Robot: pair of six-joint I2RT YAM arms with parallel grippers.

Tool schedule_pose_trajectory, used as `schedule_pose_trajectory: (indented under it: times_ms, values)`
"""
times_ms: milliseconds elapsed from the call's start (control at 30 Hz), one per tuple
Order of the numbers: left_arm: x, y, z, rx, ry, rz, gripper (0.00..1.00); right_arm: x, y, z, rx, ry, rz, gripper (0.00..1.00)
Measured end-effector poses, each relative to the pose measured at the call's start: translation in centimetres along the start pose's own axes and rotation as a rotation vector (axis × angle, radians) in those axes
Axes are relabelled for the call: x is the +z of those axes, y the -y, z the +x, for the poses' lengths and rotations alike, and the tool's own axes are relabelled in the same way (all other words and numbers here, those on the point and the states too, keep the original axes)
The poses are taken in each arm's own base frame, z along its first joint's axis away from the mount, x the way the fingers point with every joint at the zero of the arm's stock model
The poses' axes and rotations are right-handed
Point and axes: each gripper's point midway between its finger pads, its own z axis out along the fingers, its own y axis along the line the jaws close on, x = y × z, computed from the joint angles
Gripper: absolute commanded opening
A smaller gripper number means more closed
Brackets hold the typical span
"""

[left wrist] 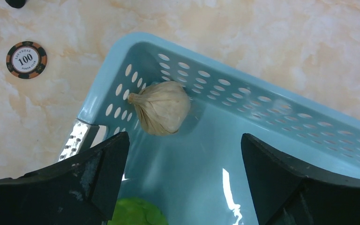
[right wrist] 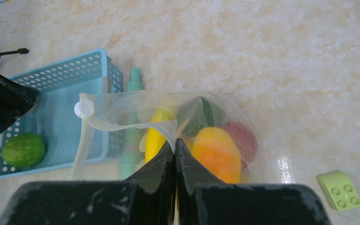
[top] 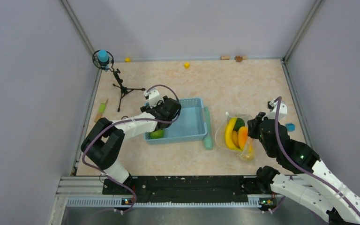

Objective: Place the food in the zip-top bag and seal the zipper
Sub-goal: Pick up the fake vegetable from the bin.

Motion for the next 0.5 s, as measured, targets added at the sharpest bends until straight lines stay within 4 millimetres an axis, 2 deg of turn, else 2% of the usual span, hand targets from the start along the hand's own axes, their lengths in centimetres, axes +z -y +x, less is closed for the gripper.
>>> schedule_pose_trajectory:
  times_ms: [233,500]
  values:
    - [2.3,-0.5,0.6,0.007,-0.007,-0.061,0.90,0.0,0.2,-0.1,0.000,0.007,0.009,0.02]
    - [3.7,-0.2,0.5,-0.013,-0.010,-0.065,0.85,0.1,0.4,-0.3,0.000,0.017,0.024,0.02]
